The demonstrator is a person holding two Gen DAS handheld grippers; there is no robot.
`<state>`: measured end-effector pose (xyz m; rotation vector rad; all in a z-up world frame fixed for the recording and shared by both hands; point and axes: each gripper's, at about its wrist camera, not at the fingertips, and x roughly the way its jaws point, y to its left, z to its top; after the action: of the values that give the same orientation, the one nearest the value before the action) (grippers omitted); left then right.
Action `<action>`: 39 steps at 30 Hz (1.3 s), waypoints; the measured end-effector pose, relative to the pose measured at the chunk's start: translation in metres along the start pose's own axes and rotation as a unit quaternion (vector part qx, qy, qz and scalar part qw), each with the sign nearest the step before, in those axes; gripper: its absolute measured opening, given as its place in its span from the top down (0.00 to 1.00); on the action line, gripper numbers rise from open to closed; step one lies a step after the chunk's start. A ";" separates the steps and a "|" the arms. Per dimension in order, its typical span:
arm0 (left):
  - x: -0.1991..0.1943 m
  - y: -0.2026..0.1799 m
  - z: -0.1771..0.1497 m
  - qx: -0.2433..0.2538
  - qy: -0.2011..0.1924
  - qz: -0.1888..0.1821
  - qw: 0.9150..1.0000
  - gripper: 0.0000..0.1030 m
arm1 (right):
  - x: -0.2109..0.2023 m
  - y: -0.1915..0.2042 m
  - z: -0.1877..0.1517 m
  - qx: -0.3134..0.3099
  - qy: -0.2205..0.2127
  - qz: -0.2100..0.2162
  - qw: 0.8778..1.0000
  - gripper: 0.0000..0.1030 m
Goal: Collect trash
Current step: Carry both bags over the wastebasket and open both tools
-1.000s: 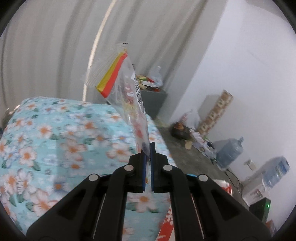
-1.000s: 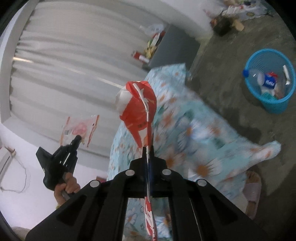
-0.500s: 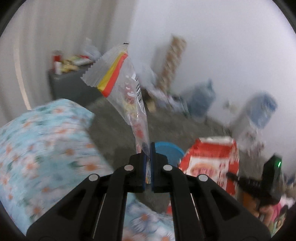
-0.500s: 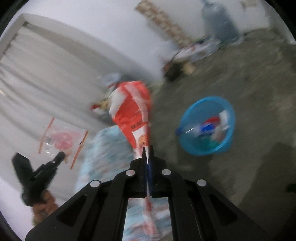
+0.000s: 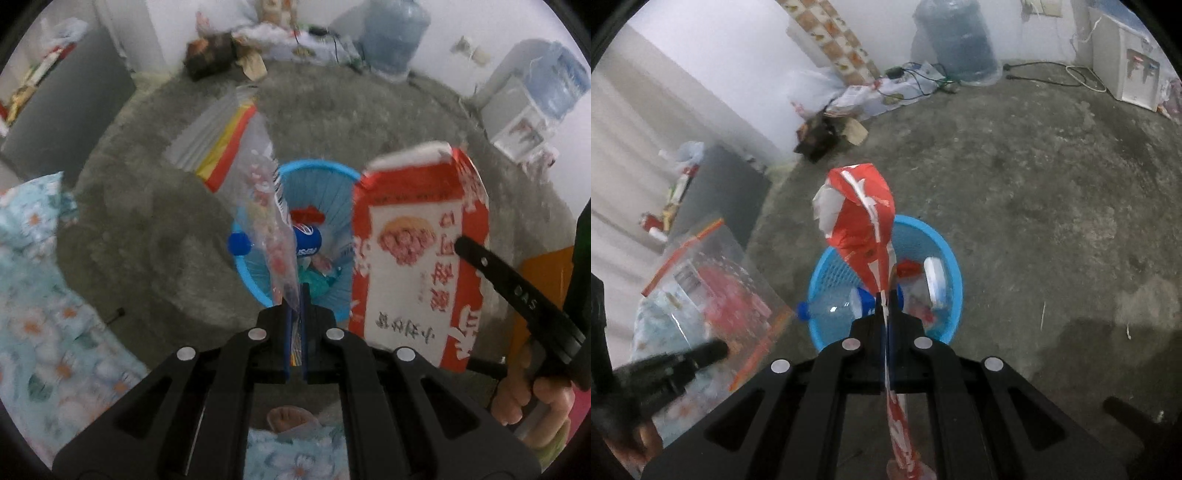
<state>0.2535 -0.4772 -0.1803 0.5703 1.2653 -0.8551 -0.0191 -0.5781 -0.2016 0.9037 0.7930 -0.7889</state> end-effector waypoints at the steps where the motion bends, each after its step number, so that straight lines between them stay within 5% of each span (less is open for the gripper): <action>1: 0.013 -0.004 0.007 0.008 0.008 0.007 1.000 0.97 | 0.011 0.002 0.005 0.000 0.000 -0.008 1.000 0.96; 4: 0.033 -0.008 0.020 0.010 0.013 0.004 1.000 0.90 | 0.036 0.008 0.014 -0.008 0.010 -0.013 1.000 0.88; 5: 0.038 -0.007 0.023 0.001 0.015 -0.006 1.000 0.82 | 0.046 0.008 0.016 -0.007 0.019 -0.010 1.000 0.70; 7: 0.040 -0.004 0.024 -0.019 0.004 -0.030 0.999 0.55 | 0.052 0.004 0.015 0.006 0.020 -0.006 1.000 0.54; 13: 0.021 0.005 0.024 -0.051 -0.040 -0.107 0.992 0.52 | 0.043 -0.009 0.011 0.037 0.005 0.013 0.999 0.52; 23: -0.076 0.001 -0.007 -0.033 -0.110 -0.123 0.986 0.37 | -0.010 -0.021 -0.004 0.054 -0.037 0.024 0.998 0.44; 33: -0.252 0.036 -0.123 -0.044 -0.267 -0.106 0.957 0.19 | -0.132 0.047 -0.056 -0.067 -0.105 0.041 0.991 0.24; 39: -0.313 0.065 -0.215 -0.099 -0.311 -0.078 0.942 0.16 | -0.195 0.108 -0.101 -0.162 -0.113 0.068 0.978 0.15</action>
<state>0.1592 -0.1977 0.0674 0.0195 0.8015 -0.9307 -0.0453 -0.3980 -0.0372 0.5582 0.6284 -0.6075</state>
